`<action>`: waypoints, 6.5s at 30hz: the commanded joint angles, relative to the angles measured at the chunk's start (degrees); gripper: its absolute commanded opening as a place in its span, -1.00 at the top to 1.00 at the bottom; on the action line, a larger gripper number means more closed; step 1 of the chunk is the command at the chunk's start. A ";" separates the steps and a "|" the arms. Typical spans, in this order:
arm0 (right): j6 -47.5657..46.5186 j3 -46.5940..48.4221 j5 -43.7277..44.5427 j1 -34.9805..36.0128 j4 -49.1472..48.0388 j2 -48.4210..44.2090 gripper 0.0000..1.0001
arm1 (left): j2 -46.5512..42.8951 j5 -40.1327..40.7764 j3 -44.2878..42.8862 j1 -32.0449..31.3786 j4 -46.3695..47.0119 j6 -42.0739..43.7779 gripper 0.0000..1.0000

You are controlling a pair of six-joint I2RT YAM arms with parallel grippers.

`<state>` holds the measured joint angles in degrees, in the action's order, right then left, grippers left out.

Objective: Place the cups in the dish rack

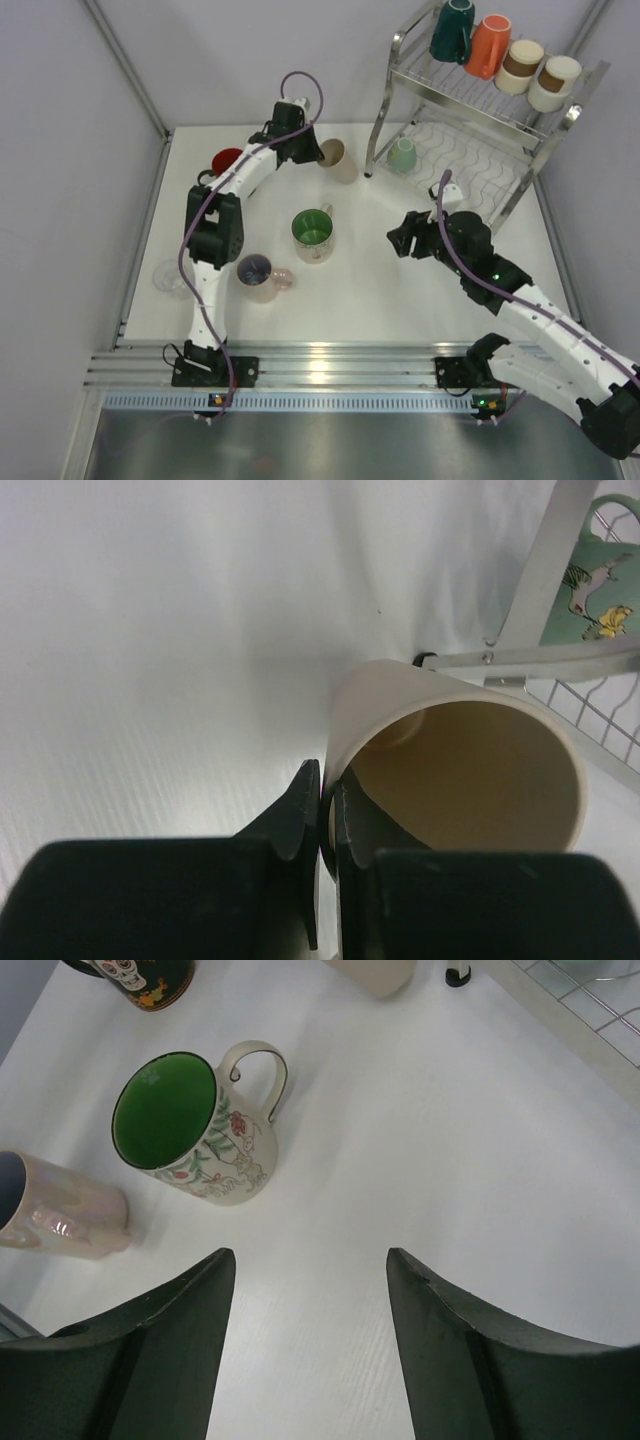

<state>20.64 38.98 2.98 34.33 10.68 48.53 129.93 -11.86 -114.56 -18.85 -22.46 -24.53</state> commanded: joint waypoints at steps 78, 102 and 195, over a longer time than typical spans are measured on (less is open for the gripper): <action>-52.72 62.17 23.47 -14.20 -10.85 79.52 1.00 | -83.61 -8.97 56.29 10.06 7.87 -6.14 1.00; -54.92 56.91 17.76 -14.46 -14.62 79.35 1.00 | -82.56 -7.48 54.89 9.97 7.87 -7.11 1.00; -67.40 44.08 17.14 -15.96 -33.35 74.16 1.00 | -80.27 -9.06 53.74 9.89 8.39 -9.04 1.00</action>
<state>-46.09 81.76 20.60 17.17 -20.16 125.64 50.17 -20.10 -58.89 -8.95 -16.80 -33.91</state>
